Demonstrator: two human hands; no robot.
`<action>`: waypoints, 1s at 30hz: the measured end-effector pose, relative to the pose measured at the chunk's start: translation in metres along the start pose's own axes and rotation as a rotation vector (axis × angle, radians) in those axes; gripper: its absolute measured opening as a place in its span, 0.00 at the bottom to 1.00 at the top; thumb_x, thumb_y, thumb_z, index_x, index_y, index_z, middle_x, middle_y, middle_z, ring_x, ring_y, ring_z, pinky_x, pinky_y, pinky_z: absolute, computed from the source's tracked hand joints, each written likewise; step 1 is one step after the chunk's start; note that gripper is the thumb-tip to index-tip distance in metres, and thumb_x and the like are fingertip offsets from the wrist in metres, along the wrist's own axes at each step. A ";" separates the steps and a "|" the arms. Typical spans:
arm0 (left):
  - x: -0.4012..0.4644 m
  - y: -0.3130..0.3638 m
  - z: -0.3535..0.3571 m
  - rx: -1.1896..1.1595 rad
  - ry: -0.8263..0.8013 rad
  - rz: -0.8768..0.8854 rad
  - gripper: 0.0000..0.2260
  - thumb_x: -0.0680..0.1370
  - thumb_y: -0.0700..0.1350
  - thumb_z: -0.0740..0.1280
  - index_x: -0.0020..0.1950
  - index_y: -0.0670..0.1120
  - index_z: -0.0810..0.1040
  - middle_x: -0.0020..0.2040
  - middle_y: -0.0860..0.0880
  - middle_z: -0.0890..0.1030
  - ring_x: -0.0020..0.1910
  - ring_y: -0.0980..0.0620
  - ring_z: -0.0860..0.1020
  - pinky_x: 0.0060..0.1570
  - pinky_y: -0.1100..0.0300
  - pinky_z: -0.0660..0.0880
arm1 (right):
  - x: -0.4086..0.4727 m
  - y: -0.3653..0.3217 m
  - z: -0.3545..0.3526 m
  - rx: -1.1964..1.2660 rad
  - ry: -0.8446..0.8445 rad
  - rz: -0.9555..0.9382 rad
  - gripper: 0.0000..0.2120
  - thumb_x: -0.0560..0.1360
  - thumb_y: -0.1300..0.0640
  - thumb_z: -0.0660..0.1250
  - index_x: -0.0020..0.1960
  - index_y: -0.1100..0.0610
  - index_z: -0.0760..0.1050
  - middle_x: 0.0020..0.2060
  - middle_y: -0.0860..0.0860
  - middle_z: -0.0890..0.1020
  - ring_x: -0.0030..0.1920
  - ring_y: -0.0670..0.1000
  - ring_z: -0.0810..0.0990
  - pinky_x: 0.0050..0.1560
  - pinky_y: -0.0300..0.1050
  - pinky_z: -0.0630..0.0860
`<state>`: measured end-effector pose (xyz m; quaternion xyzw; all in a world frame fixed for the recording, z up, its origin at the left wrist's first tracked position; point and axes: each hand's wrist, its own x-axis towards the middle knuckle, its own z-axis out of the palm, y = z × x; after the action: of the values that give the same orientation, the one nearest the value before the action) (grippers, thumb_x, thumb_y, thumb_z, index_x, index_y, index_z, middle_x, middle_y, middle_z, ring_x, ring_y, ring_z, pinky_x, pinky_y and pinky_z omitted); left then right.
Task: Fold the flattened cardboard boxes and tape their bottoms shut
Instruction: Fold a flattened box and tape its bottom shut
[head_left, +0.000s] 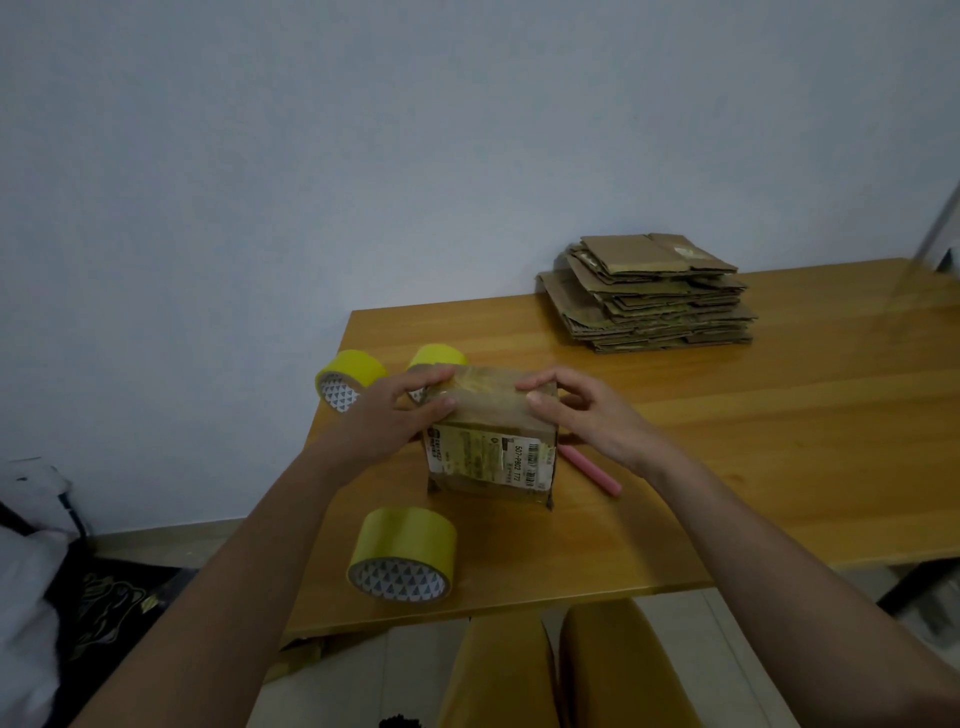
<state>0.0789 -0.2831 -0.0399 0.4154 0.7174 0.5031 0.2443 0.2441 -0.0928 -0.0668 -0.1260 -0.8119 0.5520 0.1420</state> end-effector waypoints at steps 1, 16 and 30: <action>-0.001 0.000 -0.001 0.015 -0.003 -0.002 0.19 0.77 0.45 0.68 0.68 0.52 0.75 0.58 0.68 0.72 0.54 0.64 0.75 0.46 0.66 0.79 | -0.001 0.000 -0.001 -0.011 -0.008 -0.007 0.20 0.67 0.36 0.68 0.56 0.43 0.77 0.61 0.44 0.73 0.57 0.50 0.77 0.45 0.42 0.81; -0.009 -0.002 -0.021 0.081 -0.038 -0.111 0.33 0.63 0.49 0.77 0.68 0.53 0.76 0.63 0.53 0.76 0.52 0.54 0.81 0.44 0.58 0.82 | 0.002 0.003 0.018 0.134 0.015 0.009 0.13 0.73 0.46 0.71 0.56 0.47 0.80 0.58 0.46 0.78 0.51 0.46 0.80 0.42 0.41 0.80; 0.004 -0.020 0.009 0.158 -0.089 -0.087 0.35 0.61 0.49 0.80 0.67 0.50 0.77 0.60 0.53 0.79 0.49 0.54 0.83 0.45 0.56 0.82 | 0.002 0.029 0.001 -0.136 0.094 -0.005 0.11 0.72 0.42 0.70 0.52 0.44 0.81 0.54 0.44 0.80 0.56 0.48 0.77 0.52 0.44 0.77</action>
<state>0.0771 -0.2778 -0.0613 0.4235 0.7607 0.4150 0.2640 0.2438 -0.0822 -0.0939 -0.1591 -0.8404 0.4885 0.1728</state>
